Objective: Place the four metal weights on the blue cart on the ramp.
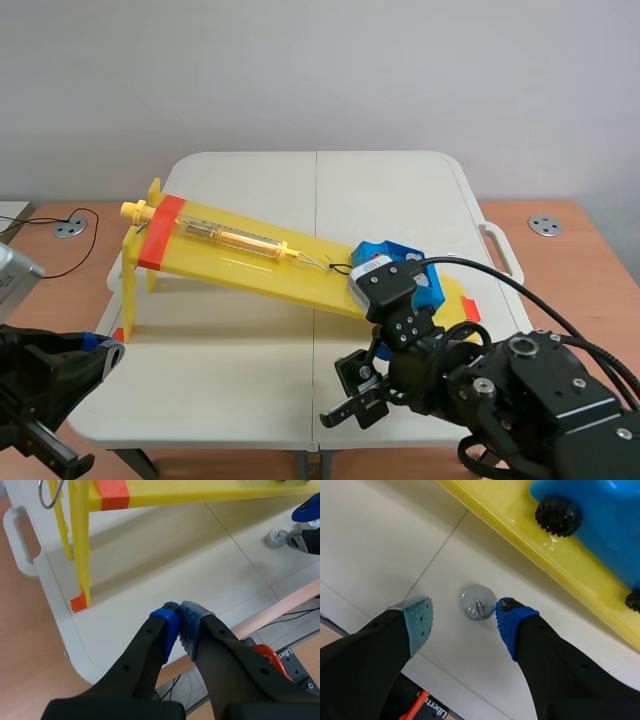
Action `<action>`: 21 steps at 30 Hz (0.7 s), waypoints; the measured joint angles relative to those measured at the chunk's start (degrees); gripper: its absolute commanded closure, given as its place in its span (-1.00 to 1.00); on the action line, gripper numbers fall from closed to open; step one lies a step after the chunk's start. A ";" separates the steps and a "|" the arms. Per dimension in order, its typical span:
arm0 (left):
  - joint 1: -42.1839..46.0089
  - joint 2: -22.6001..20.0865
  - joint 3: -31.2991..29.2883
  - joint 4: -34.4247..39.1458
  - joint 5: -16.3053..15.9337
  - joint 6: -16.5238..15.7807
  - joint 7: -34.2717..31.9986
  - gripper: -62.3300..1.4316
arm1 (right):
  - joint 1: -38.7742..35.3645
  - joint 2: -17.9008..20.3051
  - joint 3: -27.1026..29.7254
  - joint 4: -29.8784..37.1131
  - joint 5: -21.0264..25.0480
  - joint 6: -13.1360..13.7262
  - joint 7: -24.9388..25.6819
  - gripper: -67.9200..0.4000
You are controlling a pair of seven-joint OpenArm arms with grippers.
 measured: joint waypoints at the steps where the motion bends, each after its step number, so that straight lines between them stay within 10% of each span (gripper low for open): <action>1: 0.00 -0.02 0.00 0.00 0.00 0.00 0.02 0.86 | 0.28 -0.17 0.00 -0.74 -0.24 -0.15 0.48 0.13; 21: 0.00 -0.02 0.00 0.00 0.00 0.00 0.00 0.86 | 3.45 -1.95 -1.11 -7.50 -1.25 -2.32 3.52 0.46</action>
